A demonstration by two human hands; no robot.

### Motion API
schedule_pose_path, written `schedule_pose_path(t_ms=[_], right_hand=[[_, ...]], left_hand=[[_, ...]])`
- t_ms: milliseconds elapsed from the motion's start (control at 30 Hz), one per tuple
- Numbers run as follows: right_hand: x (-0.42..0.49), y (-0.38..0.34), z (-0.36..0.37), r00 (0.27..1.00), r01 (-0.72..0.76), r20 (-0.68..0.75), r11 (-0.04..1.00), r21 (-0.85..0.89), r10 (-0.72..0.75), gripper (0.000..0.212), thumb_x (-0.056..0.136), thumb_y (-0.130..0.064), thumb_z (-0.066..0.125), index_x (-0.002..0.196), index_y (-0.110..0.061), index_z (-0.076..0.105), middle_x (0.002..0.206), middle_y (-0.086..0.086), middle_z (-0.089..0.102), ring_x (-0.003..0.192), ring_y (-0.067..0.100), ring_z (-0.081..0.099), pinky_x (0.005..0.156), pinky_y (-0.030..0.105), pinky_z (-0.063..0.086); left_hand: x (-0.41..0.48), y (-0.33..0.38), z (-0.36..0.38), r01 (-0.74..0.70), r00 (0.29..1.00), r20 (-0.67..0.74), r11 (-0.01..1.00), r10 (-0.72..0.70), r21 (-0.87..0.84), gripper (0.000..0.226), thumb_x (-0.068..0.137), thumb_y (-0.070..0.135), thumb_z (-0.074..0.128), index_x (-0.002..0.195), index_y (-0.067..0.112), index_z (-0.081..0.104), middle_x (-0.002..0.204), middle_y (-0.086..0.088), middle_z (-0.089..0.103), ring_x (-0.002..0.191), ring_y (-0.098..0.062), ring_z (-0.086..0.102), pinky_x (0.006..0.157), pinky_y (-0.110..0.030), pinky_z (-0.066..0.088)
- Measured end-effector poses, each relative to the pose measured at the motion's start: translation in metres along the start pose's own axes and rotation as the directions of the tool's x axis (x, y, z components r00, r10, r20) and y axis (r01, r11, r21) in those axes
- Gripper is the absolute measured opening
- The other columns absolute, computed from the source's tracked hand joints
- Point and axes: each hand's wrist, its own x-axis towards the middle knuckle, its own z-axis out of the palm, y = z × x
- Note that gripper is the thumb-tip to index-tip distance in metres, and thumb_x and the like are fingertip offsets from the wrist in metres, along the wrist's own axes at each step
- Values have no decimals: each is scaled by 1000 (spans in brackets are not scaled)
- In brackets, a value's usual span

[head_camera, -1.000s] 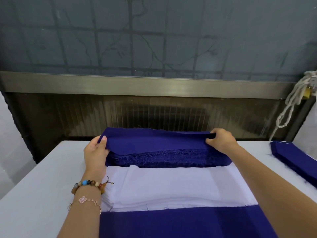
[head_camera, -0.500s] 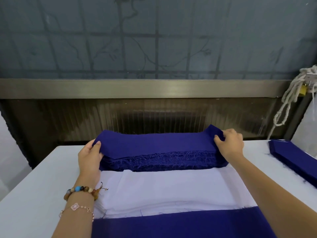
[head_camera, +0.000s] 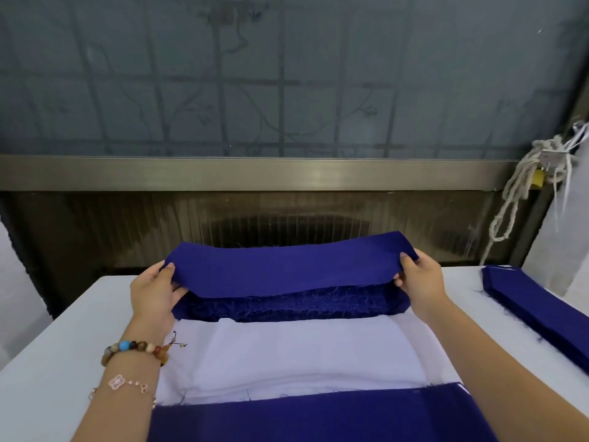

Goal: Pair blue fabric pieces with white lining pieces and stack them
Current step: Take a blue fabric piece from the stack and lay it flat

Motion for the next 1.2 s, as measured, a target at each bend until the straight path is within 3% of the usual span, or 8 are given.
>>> schedule_pose_path(t_ms=[167,267,467,567,767,900,1100,1200], right_hand=[[-19,-11,-22,995,-97,9,992,86,97,19,102,-15,44,96,-20,61,71,5,59,55,13,49,52,23,44],[-37,-7,-37,993,-121,23,991,64,120,19,102,-15,44,93,-12,61,70,6,57,56,13,47,55,25,41],[-84,3,-59,984,-175,29,985,-8,175,27,101,-16,47,76,-7,54,65,8,51,55,16,44,56,27,38],[-104,4,-74,990,-139,21,984,-107,142,27,101,-16,45,78,-5,55,62,10,52,53,17,46,54,28,40],[-147,11,-108,999,-37,16,981,-190,40,21,100,-14,46,90,-21,63,70,10,61,62,22,54,57,33,50],[-168,22,-119,1000,20,5,969,-245,-20,24,98,-10,47,87,-22,64,68,10,62,63,24,56,60,35,50],[-185,36,-124,995,104,32,930,-352,-100,24,96,-6,47,93,-19,67,70,9,67,69,27,59,63,33,44],[-188,39,-126,993,116,40,913,-390,-109,25,96,-6,47,90,-21,67,57,-8,62,62,14,57,58,26,41]], left_hand=[[-21,14,-3,-158,987,17,968,158,197,24,100,15,49,122,15,60,103,-1,64,100,-23,62,76,-37,54],[-38,24,-15,-142,990,43,980,137,142,19,101,13,49,114,18,61,104,-4,65,94,-19,64,67,-28,52],[-87,30,-54,-77,995,77,994,70,83,16,100,8,48,106,9,64,96,-7,68,88,-21,66,68,-30,50],[-111,28,-75,-84,995,70,985,74,153,22,100,11,50,86,20,65,90,-2,68,84,-20,66,67,-32,51],[-153,3,-118,-143,987,122,919,105,367,22,98,17,54,81,27,63,86,6,70,87,-24,67,78,-46,56],[-173,-14,-136,-141,983,160,942,95,304,24,98,13,54,84,25,70,79,6,75,76,-15,71,60,-28,57],[-181,-25,-146,-97,990,122,952,64,292,26,98,11,54,83,25,71,78,4,75,75,-20,68,65,-34,53],[-183,-27,-146,-141,987,124,924,104,354,28,98,12,52,84,27,70,80,1,74,77,-23,68,68,-35,53]])
